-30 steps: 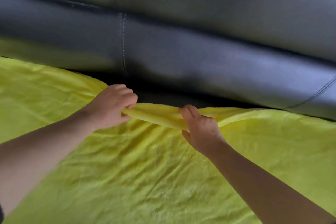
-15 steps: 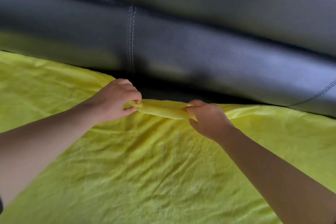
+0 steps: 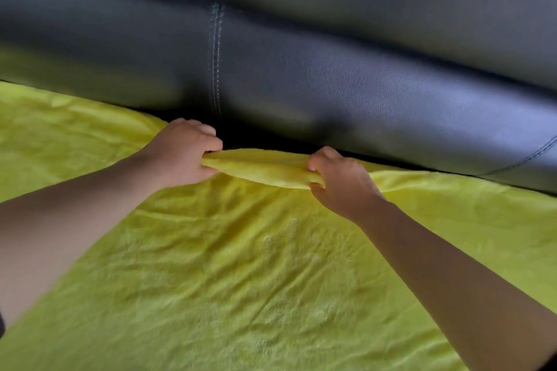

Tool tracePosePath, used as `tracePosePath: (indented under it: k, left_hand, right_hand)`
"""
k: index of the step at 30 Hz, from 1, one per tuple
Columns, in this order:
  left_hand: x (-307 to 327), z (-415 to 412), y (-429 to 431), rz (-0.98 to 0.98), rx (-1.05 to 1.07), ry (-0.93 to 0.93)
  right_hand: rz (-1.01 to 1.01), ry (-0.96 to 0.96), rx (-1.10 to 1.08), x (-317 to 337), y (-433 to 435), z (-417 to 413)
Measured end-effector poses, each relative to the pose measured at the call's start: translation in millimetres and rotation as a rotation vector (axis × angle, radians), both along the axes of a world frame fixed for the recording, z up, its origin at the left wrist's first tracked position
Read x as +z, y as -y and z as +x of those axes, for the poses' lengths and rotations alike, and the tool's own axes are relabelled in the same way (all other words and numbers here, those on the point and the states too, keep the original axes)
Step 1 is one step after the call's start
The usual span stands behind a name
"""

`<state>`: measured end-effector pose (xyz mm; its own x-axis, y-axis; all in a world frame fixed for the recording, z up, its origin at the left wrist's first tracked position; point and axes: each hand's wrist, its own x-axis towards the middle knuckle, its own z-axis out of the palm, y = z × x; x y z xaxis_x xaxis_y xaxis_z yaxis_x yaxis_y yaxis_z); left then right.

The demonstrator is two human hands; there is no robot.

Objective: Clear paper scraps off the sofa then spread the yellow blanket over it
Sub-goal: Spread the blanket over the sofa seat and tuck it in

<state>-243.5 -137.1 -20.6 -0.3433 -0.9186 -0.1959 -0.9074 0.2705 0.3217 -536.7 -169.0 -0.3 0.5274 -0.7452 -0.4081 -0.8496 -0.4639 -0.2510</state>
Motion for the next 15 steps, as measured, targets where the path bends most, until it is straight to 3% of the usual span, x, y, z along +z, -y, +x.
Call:
tracePosePath:
  k: [4, 7, 12, 15]
  left_hand:
    - [2.0, -2.8, 4.0, 0.051, 0.159, -0.157]
    - [5.3, -3.3, 6.2, 0.024, 0.270, -0.175]
    - [3.6, 1.1, 8.7, -0.170, 0.230, -0.041]
    - [0.8, -4.0, 4.1, -0.297, 0.257, 0.061]
  right_hand:
    - [-0.153, 0.025, -0.038, -2.3, 6.9, 6.7]
    - [-0.285, 0.061, -0.065, -2.2, 12.0, 12.5]
    - [-0.088, -0.031, -0.117, 6.8, 14.5, 17.9]
    - [-0.182, -0.036, -0.173, 9.7, 15.7, 23.6]
